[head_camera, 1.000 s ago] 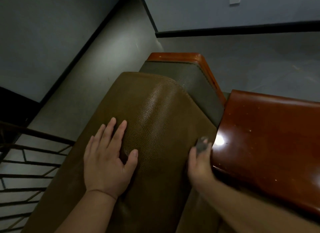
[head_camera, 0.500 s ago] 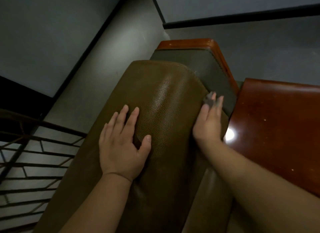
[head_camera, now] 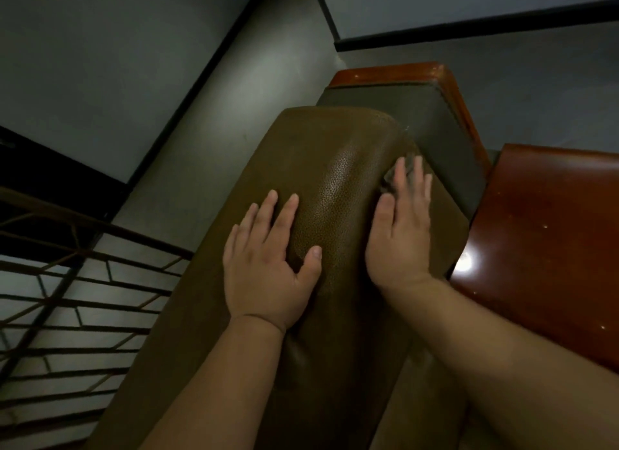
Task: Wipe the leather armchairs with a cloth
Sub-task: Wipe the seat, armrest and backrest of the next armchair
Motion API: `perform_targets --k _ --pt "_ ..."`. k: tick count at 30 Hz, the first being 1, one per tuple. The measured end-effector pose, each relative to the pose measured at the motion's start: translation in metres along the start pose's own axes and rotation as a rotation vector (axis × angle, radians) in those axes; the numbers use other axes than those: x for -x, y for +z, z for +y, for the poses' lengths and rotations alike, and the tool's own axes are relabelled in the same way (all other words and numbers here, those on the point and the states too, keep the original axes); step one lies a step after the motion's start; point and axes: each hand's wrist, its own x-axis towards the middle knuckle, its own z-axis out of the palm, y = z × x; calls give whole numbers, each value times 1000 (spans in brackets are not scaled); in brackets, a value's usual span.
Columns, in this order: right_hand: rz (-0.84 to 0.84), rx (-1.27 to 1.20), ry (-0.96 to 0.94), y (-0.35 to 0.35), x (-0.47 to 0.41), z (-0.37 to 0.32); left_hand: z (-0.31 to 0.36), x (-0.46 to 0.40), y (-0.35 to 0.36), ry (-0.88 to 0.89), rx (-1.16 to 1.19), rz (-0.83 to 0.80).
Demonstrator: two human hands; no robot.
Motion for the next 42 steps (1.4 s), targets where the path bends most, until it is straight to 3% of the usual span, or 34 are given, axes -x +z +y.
perform_targets --k 2,5,7,10,13,15,20,21,23,26,28,29,32,34,37,39,41,42 --pt "-72 62 -131 8 56 -5 -2 1 1 3 2 -5" --pt "-318 174 -437 13 162 15 -2 -3 -1 -25 31 -12" --pt "-414 247 -448 13 181 29 0 -6 -3 -51 38 -25" --pt "-351 317 -387 1 134 29 11 1 -8 -78 36 -64" --pt "-247 204 -48 -15 68 21 10 45 -20 -77 36 -141" --pt "-267 121 74 -13 80 6 -2 85 -31 -50 -9 -192" --pt "-736 264 -277 -17 227 -13 -14 122 -30 -50 -161 -170" --pt "-699 287 -332 -16 220 4 -13 122 -28 -43 -170 -144" --pt "-456 304 -392 -7 172 45 -13 121 -22 -21 -179 -104" --pt "-181 223 -98 -8 93 85 -18 118 -14 10 -177 -82" --pt "-131 114 102 0 95 88 -20 116 -10 19 -190 -74" --pt "-144 104 115 6 115 83 -21 116 -8 23 -196 -71" --pt "-385 148 -26 11 216 53 -22 117 -8 18 -204 -65" --pt "-455 183 -24 7 231 58 -21 118 -10 10 -201 -57" --pt "-220 166 44 7 152 96 -21 119 -9 17 -195 -37" --pt "-62 78 245 2 94 116 -23 118 -5 25 -194 -26" --pt "-22 13 357 7 85 122 -24 118 -3 20 -193 -17" --pt "-8 30 326 10 95 121 -23 119 -2 18 -194 -18"
